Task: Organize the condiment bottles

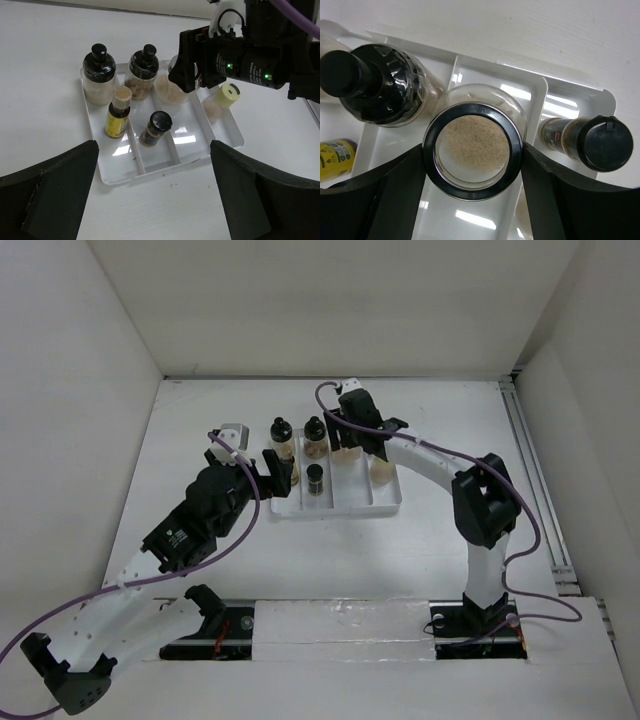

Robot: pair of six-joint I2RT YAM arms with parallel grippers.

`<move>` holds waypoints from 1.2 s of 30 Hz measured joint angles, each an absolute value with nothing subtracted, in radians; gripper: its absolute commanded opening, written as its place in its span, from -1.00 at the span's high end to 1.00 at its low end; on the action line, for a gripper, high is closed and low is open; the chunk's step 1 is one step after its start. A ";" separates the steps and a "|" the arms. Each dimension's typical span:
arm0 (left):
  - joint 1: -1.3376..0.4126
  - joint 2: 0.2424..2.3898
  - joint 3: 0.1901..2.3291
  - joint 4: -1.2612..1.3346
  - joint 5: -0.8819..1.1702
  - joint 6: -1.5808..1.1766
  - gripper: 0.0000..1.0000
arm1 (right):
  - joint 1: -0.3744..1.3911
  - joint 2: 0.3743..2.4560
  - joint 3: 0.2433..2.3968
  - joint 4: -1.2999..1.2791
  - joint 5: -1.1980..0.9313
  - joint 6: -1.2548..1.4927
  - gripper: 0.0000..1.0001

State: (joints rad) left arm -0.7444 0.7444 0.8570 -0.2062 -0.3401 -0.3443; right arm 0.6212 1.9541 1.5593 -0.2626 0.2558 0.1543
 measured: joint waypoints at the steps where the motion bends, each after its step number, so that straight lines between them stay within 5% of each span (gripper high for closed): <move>1: -0.744 0.745 0.857 -0.206 -0.340 -0.344 -0.81 | 0.621 1.963 1.559 -0.262 0.257 0.154 -0.43; 7: -0.744 0.756 0.857 -0.206 -0.340 -0.344 -0.81 | 0.620 1.985 1.562 -0.245 0.277 0.157 -0.49; 15: -0.744 0.763 0.857 -0.206 -0.345 -0.344 -0.81 | 0.608 1.985 1.567 -0.209 0.290 0.157 -1.00; 24: -0.744 0.762 0.857 -0.206 -0.400 -0.345 -0.91 | 0.604 1.920 1.563 -0.215 0.299 0.159 -1.00; 36: -0.744 0.722 0.852 -0.204 -0.473 -0.340 -0.98 | 0.636 1.114 1.160 -0.150 0.414 0.276 -1.00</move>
